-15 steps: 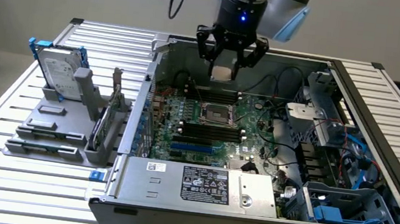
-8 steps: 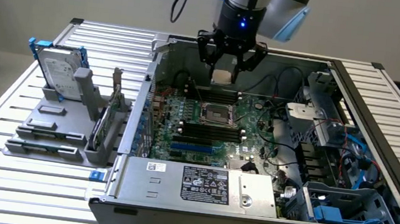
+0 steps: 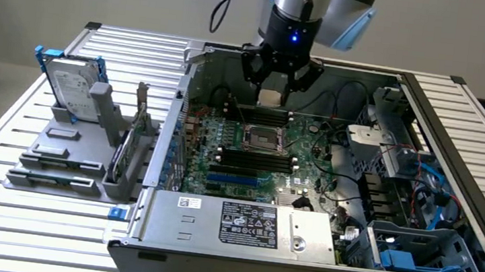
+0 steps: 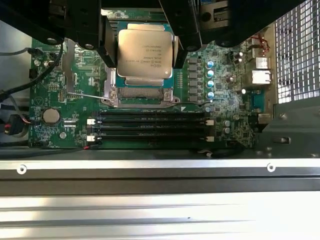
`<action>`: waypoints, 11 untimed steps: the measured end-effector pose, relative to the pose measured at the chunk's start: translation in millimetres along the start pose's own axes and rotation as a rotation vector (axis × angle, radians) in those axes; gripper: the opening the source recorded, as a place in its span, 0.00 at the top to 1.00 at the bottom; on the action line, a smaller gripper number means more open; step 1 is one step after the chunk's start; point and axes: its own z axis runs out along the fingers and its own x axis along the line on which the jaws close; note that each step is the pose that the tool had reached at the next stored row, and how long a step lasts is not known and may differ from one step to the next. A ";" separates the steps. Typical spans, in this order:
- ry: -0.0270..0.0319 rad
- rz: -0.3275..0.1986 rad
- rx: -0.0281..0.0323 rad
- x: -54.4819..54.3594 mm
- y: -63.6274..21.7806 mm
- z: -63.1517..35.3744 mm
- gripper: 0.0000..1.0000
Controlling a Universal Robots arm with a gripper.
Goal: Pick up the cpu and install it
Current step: 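Pick up the cpu and move it towards the insertion slot, then place the cpu into insertion slot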
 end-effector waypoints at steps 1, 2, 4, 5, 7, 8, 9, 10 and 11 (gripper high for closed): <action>0.0000 0.000 0.0000 -0.7 0.5 1.8 0.45; 0.0000 0.000 -0.0001 -1.4 1.0 3.7 0.45; -0.0001 0.000 -0.0002 -3.0 1.4 7.1 0.45; 0.0001 0.000 0.0000 -3.2 1.4 7.3 0.45; 0.0004 0.000 0.0001 -3.2 1.4 7.3 0.45; 0.0004 0.000 0.0000 -3.2 1.4 7.3 0.45; 0.0004 0.000 0.0000 -3.2 1.4 7.3 0.45; 0.0004 0.000 -0.0001 -3.2 1.4 7.3 0.45; 0.0003 0.000 -0.0001 -3.2 1.4 7.4 0.45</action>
